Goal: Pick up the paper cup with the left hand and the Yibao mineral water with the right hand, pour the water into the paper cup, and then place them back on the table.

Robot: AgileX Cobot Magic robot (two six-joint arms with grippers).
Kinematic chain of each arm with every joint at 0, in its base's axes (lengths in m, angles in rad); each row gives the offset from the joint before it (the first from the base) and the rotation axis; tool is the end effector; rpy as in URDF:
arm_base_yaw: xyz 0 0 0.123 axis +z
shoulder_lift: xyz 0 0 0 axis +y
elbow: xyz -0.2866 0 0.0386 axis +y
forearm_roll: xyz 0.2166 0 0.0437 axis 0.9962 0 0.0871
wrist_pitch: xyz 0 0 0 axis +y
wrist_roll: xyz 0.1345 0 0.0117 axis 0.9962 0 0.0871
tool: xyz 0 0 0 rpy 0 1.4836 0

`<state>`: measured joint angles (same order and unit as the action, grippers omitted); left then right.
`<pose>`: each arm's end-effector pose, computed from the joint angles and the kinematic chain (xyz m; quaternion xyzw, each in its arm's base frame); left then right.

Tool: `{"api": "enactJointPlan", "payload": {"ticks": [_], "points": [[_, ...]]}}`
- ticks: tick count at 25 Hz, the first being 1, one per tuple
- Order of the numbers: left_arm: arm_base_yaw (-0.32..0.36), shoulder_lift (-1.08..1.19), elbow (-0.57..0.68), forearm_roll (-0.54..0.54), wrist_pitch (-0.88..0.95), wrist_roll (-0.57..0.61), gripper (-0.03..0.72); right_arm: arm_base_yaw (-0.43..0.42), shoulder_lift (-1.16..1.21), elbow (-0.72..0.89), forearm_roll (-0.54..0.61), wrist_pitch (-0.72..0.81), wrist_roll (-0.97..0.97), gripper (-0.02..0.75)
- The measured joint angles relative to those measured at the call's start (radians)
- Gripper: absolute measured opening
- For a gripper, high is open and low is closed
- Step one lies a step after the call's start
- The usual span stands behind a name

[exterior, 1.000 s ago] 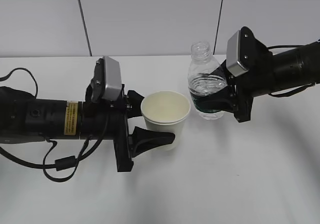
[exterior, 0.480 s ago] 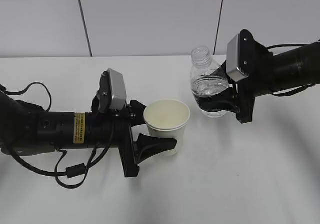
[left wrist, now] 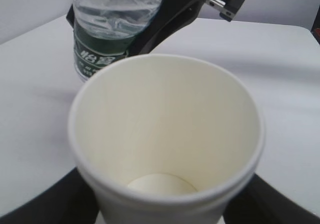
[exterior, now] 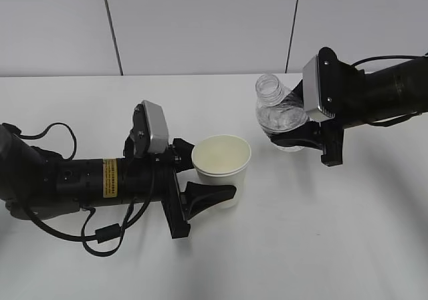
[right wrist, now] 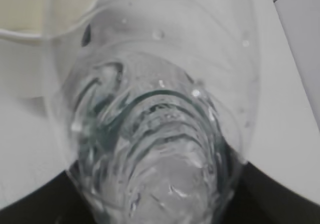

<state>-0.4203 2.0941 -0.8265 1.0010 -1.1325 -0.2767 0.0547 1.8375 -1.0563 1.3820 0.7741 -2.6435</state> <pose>0.2920 -0.2432 0.1303 0.4916 0.6013 -0.3702 0.5095 0.3546 0.1123 0.1925 -0.6557 0.5909 0.0897 0.4613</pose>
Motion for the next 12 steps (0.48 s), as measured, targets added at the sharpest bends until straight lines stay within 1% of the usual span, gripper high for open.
{"api": "enactJointPlan", "payload": {"ticks": [5, 12], "points": [[0.000, 0.000, 0.000, -0.003, 0.000, 0.014, 0.429, 0.006, 0.000, 0.000, 0.000, -0.013, -0.040, 0.435], [-0.002, 0.000, 0.000, 0.008, 0.000, 0.024, 0.429, 0.069, 0.000, 0.000, 0.000, -0.122, -0.058, 0.435]]}}
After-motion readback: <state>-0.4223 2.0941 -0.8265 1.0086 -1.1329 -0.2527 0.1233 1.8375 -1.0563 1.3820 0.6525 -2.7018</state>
